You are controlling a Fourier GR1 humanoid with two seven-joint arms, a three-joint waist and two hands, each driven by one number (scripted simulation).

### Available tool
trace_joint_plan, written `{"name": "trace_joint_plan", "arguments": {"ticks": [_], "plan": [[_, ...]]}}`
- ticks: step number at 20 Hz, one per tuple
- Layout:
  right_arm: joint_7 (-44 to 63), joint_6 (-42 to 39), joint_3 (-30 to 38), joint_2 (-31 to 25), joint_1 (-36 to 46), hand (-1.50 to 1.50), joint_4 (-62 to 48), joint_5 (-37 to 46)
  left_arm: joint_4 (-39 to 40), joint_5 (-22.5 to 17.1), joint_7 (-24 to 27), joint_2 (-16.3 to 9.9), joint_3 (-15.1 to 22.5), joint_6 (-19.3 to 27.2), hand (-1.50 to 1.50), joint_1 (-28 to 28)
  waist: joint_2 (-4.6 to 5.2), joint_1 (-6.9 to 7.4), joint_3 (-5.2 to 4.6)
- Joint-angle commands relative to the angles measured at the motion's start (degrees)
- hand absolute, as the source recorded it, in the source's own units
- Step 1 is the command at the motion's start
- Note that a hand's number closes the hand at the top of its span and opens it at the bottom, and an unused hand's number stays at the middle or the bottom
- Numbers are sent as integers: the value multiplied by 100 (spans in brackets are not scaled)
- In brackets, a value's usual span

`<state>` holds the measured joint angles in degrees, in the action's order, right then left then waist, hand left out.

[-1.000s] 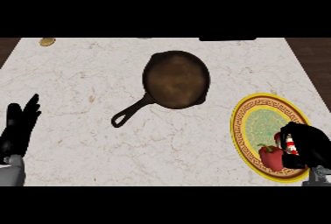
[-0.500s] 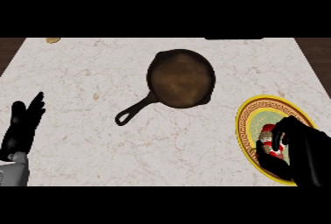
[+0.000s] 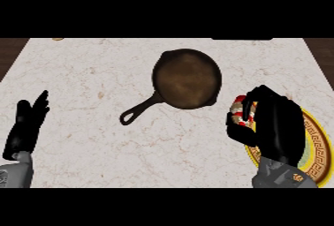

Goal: Pick the cupcake from the plate and place it in the pan

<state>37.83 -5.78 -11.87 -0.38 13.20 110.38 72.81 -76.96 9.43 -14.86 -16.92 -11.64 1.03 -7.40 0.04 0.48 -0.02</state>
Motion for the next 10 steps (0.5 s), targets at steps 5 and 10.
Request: {"name": "trace_joint_plan", "arguments": {"ticks": [5,10], "plan": [[65,1241,903,37,2094,150,-2667,-1062,-29,-69,-216,-20,37,-162,0,-243,42,120,7],[-228,2442,864,38,2620,150,-4448,-1404,-17,-8,165,7,-13,-105,0,54,29,95,4]]}}
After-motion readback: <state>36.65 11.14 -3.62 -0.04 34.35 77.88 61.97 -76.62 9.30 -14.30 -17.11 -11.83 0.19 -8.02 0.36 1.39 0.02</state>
